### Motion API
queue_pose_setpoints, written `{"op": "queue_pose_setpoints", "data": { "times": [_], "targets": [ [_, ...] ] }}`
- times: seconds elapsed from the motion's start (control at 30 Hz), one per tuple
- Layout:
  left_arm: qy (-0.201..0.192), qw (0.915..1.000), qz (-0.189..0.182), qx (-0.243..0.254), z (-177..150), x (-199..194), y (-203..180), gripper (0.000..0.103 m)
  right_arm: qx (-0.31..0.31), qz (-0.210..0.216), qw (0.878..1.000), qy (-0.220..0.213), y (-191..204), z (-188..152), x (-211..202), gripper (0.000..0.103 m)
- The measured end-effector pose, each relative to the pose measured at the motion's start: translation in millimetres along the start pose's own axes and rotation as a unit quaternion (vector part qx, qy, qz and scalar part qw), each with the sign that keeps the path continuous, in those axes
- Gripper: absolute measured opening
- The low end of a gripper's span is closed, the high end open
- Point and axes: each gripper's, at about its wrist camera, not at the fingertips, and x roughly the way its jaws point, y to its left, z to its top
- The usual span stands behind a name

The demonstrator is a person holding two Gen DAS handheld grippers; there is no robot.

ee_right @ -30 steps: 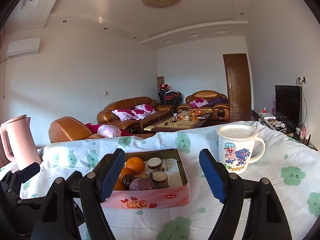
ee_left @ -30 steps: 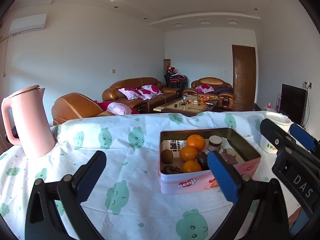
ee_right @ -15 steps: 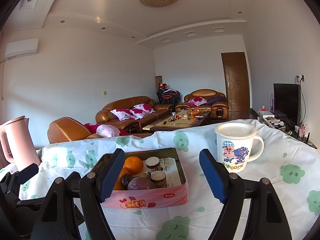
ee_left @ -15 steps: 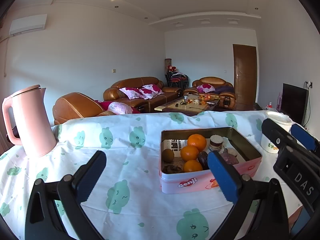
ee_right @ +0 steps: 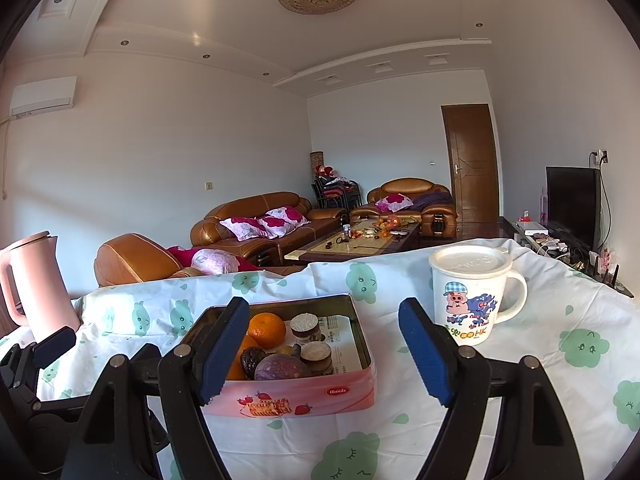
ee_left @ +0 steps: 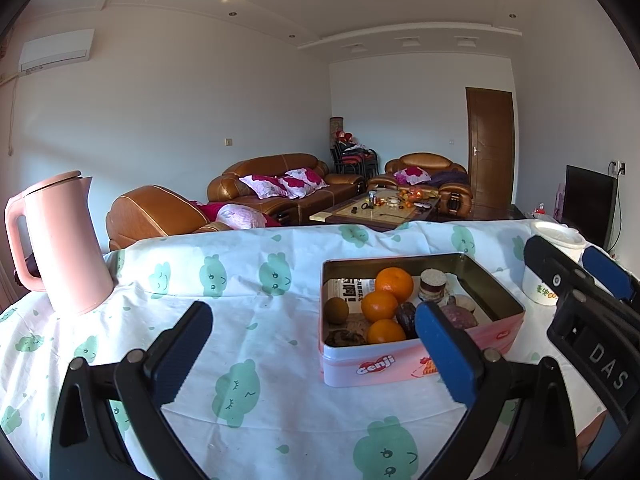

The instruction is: Organize fruits

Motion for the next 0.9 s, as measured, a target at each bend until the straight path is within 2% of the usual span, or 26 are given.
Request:
{"op": "queue_pose_setpoints", "data": {
  "times": [0.9],
  "targets": [
    [0.009, 0.9998, 0.016, 0.004, -1.1, 0.1, 2.5, 0.103, 0.004, -0.006, 1.000, 0.004, -3.5, 0.6, -0.1, 0.078]
  ]
}}
